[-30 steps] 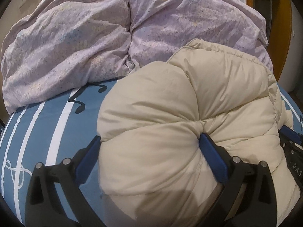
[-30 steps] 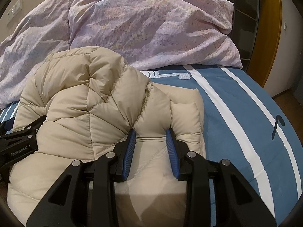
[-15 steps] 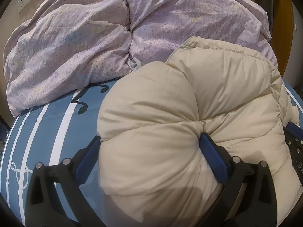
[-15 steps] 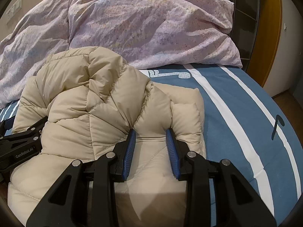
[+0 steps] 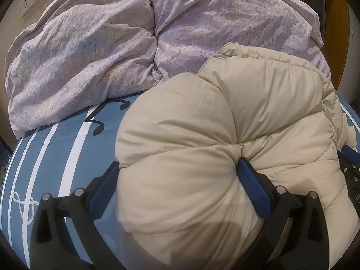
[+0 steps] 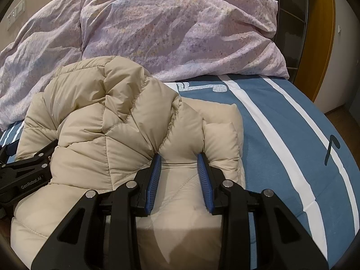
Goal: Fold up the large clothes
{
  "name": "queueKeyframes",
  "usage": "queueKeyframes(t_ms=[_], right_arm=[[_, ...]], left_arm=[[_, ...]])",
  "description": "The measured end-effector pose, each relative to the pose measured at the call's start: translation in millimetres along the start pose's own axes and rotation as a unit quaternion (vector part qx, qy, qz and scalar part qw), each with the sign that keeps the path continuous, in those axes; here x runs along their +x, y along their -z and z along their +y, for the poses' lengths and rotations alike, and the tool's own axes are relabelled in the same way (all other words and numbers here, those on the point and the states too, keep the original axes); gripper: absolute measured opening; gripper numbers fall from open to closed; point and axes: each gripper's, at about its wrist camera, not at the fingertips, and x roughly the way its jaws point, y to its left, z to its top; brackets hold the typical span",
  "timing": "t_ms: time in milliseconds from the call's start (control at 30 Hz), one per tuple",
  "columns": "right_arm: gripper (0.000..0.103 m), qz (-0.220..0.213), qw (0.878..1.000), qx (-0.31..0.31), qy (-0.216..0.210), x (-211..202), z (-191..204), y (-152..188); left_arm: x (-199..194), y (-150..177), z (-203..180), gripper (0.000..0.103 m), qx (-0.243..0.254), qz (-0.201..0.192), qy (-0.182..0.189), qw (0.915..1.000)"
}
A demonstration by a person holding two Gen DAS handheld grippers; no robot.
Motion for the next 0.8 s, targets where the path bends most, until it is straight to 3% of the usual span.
queueKeyframes(t_ms=[800], right_arm=[[0.036,0.006,1.0,0.01,-0.01,4.0,-1.7,-0.7]], left_arm=[[2.4,-0.5,-1.7,0.101,0.001,0.001,-0.007,1.0]])
